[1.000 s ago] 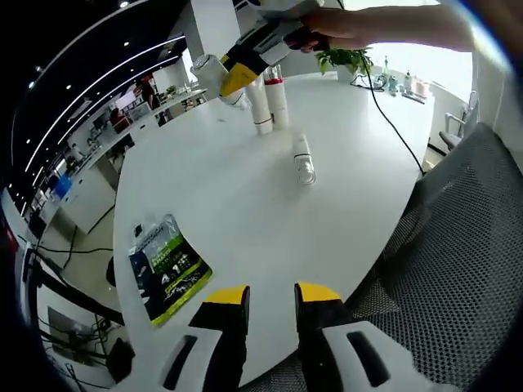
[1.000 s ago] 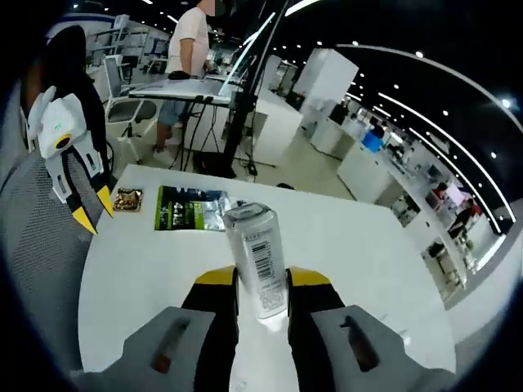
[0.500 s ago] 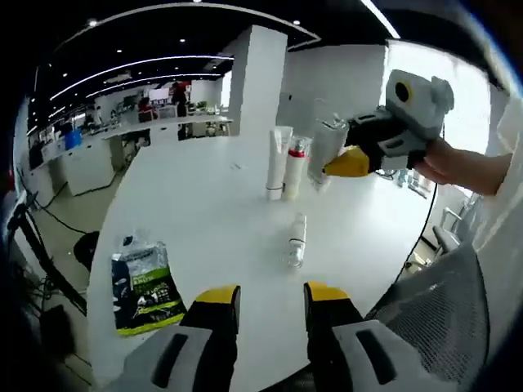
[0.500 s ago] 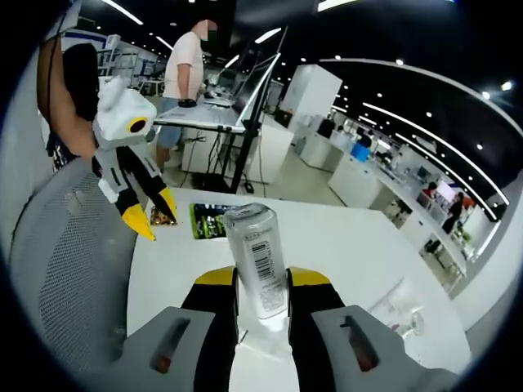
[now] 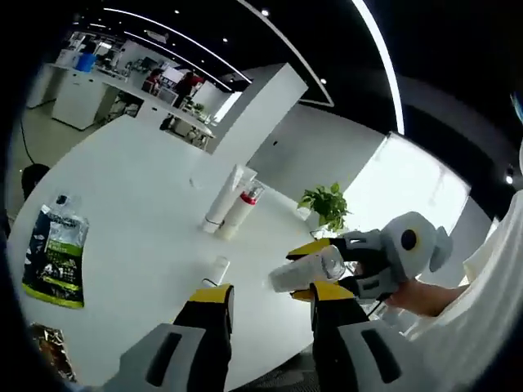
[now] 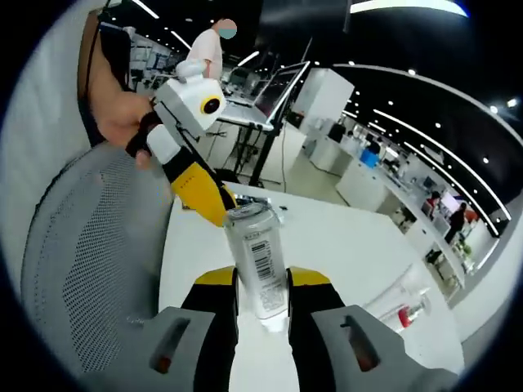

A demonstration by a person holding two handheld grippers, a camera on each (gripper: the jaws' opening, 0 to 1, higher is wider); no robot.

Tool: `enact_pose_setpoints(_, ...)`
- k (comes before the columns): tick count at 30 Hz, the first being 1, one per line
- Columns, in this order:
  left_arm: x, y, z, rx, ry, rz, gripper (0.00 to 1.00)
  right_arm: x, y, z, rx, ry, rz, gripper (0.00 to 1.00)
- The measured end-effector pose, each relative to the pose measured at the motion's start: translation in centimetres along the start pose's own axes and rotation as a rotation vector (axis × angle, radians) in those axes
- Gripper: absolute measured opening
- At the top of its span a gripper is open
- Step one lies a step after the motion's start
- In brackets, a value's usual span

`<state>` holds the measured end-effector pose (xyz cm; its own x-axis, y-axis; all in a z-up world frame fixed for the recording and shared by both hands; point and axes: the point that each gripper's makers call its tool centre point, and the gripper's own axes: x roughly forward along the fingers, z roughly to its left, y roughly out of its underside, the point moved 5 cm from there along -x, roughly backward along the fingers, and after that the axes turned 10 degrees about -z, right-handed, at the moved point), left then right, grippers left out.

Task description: Arrange the skincare products in the storage area until every visible bottle or jar stands upright without overlapping.

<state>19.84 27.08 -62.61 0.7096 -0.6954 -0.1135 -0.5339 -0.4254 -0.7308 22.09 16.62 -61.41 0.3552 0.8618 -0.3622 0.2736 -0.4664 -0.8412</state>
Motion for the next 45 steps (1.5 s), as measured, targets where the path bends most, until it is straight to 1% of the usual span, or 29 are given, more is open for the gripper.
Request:
enact_pose_setpoints(1, 0.1, 0.2, -0.4, -0.024, 0.017, 0.007, 0.38, 0.1, 0.1, -0.1, -0.016, 0.002, 0.013, 0.20)
enact_pose_setpoints(2, 0.1, 0.2, -0.7, -0.043, 0.033, 0.010, 0.38, 0.3, 0.3, -0.1, -0.014, -0.001, 0.025, 0.19)
enact_pose_setpoints(4, 0.1, 0.4, -0.7, -0.057, 0.039, 0.014, 0.38, 0.5, 0.4, -0.4, -0.015, 0.009, 0.035, 0.19)
enact_pose_setpoints(6, 0.0, 0.6, -1.2, -0.108, 0.074, 0.019, 0.38, 0.6, 0.6, -0.6, -0.016, 0.011, 0.053, 0.19)
enact_pose_setpoints(8, 0.1, 0.8, -1.6, -0.121, 0.089, 0.019, 0.38, 0.7, 0.6, -0.6, -0.040, 0.009, 0.063, 0.19)
enact_pose_setpoints(10, 0.2, 0.9, -1.8, -0.138, 0.094, 0.019, 0.38, 0.8, 0.6, -0.5, -0.077, -0.003, 0.080, 0.19)
enact_pose_setpoints(11, 0.3, 0.8, -2.0, -0.147, 0.095, 0.015, 0.38, 1.0, 0.5, -0.4, -0.123, -0.021, 0.093, 0.19)
enact_pose_setpoints(13, 0.7, 0.4, -2.0, -0.167, 0.067, -0.004, 0.39, 1.4, 0.5, 0.1, -0.175, -0.048, 0.119, 0.19)
enact_pose_setpoints(14, 0.9, 0.3, -2.0, -0.173, 0.054, -0.006, 0.46, 1.6, 0.5, 0.3, -0.200, -0.057, 0.128, 0.19)
enact_pose_setpoints(15, 1.4, 0.1, -1.7, -0.182, 0.002, -0.027, 0.57, 1.8, 0.4, 0.6, -0.224, -0.070, 0.142, 0.19)
enact_pose_setpoints(16, 1.7, 0.0, -1.4, -0.182, -0.043, -0.037, 0.70, 2.0, 0.3, 0.8, -0.222, -0.071, 0.141, 0.19)
enact_pose_setpoints(17, 1.8, 0.2, -1.3, -0.178, -0.064, -0.024, 0.81, 2.1, 0.1, 1.0, -0.224, -0.071, 0.137, 0.19)
enact_pose_setpoints(18, 1.8, 0.4, -1.3, -0.152, -0.065, 0.010, 0.77, 2.2, 0.0, 1.1, -0.227, -0.075, 0.131, 0.19)
enact_pose_setpoints(19, 1.6, 0.6, -1.2, -0.123, -0.065, 0.035, 0.66, 2.4, -0.3, 1.2, -0.233, -0.080, 0.128, 0.19)
enact_pose_setpoints(20, 1.5, 0.7, -1.1, -0.121, -0.068, 0.048, 0.52, 2.4, -0.4, 1.3, -0.249, -0.082, 0.129, 0.19)
enact_pose_setpoints(21, 1.5, 0.7, -1.0, -0.129, -0.068, 0.047, 0.46, 2.5, -0.7, 1.3, -0.263, -0.085, 0.123, 0.19)
enact_pose_setpoints(22, 1.4, 0.7, -0.8, -0.132, -0.073, 0.046, 0.45, 2.6, -0.8, 1.4, -0.267, -0.089, 0.117, 0.19)
enact_pose_setpoints(23, 1.3, 0.6, -0.8, -0.135, -0.073, 0.042, 0.46, 2.7, -0.9, 1.4, -0.282, -0.090, 0.123, 0.19)
enact_pose_setpoints(26, 1.1, 0.6, -0.8, -0.131, -0.065, 0.051, 0.44, 2.6, -0.8, 1.3, -0.309, -0.094, 0.131, 0.19)
enact_pose_setpoints(28, 1.0, 0.6, -0.8, -0.148, -0.057, 0.058, 0.40, 2.7, -0.7, 1.4, -0.316, -0.097, 0.134, 0.19)
enact_pose_setpoints(29, 1.0, 0.6, -0.8, -0.149, -0.052, 0.062, 0.35, 2.7, -0.6, 1.4, -0.320, -0.098, 0.139, 0.19)
enact_pose_setpoints(30, 1.0, 0.6, -0.9, -0.153, -0.041, 0.064, 0.33, 2.8, -0.6, 1.4, -0.322, -0.101, 0.145, 0.19)
enact_pose_setpoints(34, 0.7, 0.4, -0.5, -0.158, -0.044, 0.051, 0.29, 2.7, -0.4, 1.3, -0.333, -0.102, 0.160, 0.19)
enact_pose_setpoints(37, 0.3, 0.2, 0.2, -0.155, -0.067, 0.046, 0.23, 2.4, -0.2, 1.3, -0.337, -0.104, 0.172, 0.17)
enact_pose_setpoints(38, 0.3, 0.2, 0.4, -0.181, -0.066, 0.043, 0.23, 2.4, -0.3, 1.4, -0.336, -0.106, 0.166, 0.17)
enact_pose_setpoints(39, 0.4, 0.3, 0.5, -0.186, -0.059, 0.045, 0.23, 2.4, -0.4, 1.6, -0.334, -0.114, 0.160, 0.17)
enact_pose_setpoints(44, 0.7, 1.2, 0.2, -0.169, -0.065, 0.081, 0.24, 2.7, -1.1, 2.8, -0.364, -0.147, 0.147, 0.17)
enact_pose_setpoints(45, 0.6, 1.4, 0.3, -0.159, -0.074, 0.089, 0.24, 2.7, -0.9, 3.0, -0.382, -0.153, 0.168, 0.17)
